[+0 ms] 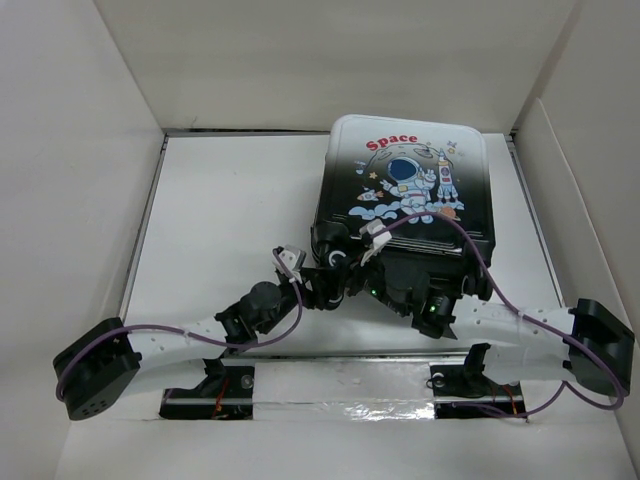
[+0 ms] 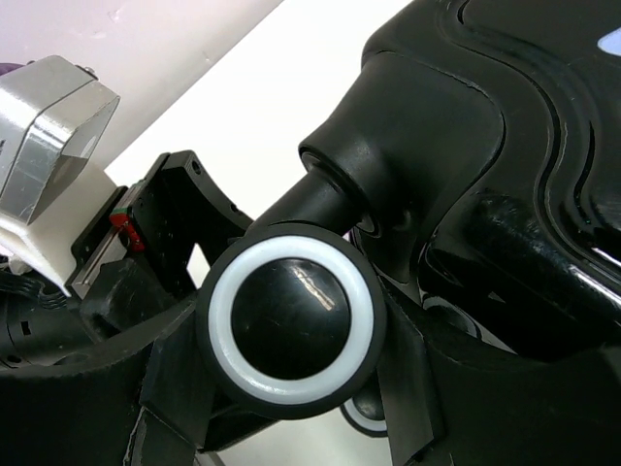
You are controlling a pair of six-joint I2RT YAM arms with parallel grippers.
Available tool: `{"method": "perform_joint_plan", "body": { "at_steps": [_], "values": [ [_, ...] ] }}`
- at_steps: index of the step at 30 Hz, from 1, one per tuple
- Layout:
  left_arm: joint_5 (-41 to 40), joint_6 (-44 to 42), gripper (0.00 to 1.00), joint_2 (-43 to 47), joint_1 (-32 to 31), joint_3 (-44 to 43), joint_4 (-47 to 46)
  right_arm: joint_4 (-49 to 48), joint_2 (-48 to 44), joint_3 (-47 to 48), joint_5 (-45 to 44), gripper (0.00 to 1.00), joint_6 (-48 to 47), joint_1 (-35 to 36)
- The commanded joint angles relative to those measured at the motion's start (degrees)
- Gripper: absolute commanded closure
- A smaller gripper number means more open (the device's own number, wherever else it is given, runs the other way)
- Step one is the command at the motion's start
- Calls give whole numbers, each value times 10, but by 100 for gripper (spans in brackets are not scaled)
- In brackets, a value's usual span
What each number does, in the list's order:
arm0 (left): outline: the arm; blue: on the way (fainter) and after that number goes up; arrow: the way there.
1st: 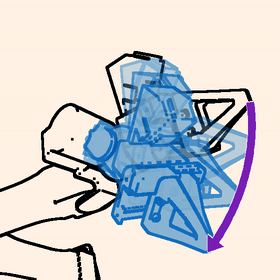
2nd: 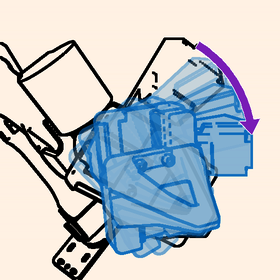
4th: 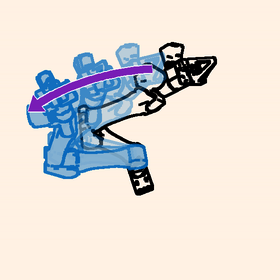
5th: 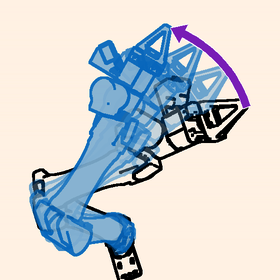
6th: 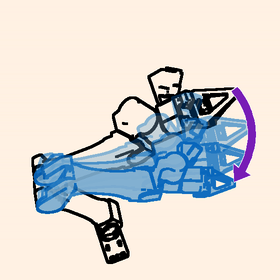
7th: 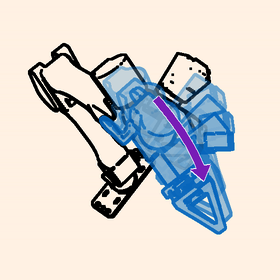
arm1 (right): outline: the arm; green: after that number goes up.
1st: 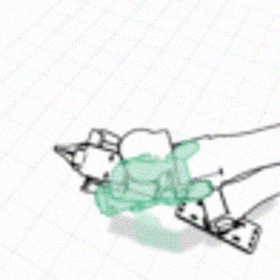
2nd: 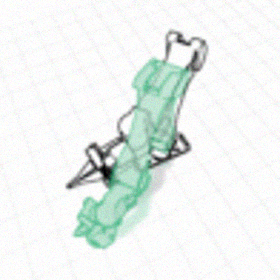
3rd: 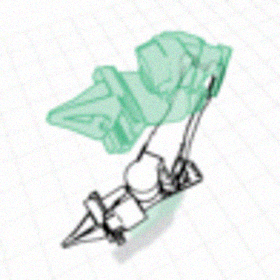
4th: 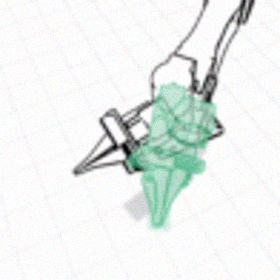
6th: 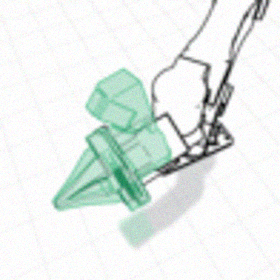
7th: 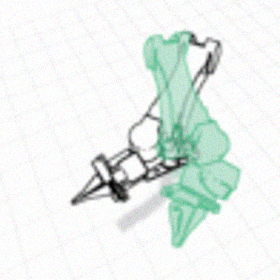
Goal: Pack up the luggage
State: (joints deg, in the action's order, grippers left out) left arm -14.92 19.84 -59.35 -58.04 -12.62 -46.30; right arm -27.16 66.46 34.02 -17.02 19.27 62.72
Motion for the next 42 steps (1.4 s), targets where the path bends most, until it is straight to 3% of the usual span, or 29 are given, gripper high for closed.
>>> {"method": "perform_joint_plan", "body": {
  "at_steps": [1, 11, 22, 26, 29, 33, 34, 37, 38, 39, 42],
  "values": [
    [22, -8, 40, 13, -1, -8, -38, -48, -22, 34, 4, 100, 17, -8],
    [-5, -16, 59, -42, -1, -38, -84, -77, -13, 40, 61, 100, 17, -8],
    [-30, 0, 65, -81, -1, -49, -121, -98, 1, 38, 97, 100, 28, -8],
    [-64, 16, 75, -78, -1, -38, -154, -109, 7, 31, 103, 100, 38, -2],
    [-93, 34, 92, -74, -1, -35, -162, -115, 3, 23, 99, 100, 41, 3],
    [-102, 51, 97, -81, -1, -26, -200, -120, 1, 18, 101, 100, 46, 3],
    [-93, 56, 97, -87, -1, -28, -205, -120, 1, 20, 101, 100, 46, 3],
    [-70, 57, 85, -117, -7, -43, -207, -118, 5, 21, 100, 100, 46, 8],
    [-70, 57, 80, -122, -13, -44, -204, -117, 7, 22, 98, 100, 45, 8],
    [-70, 55, 64, -125, -13, -41, -203, -116, 6, 24, 97, 100, 44, 8],
    [-72, 64, 57, -131, -13, -33, -199, -110, 4, 26, 88, 100, 39, 8]
  ]
}}
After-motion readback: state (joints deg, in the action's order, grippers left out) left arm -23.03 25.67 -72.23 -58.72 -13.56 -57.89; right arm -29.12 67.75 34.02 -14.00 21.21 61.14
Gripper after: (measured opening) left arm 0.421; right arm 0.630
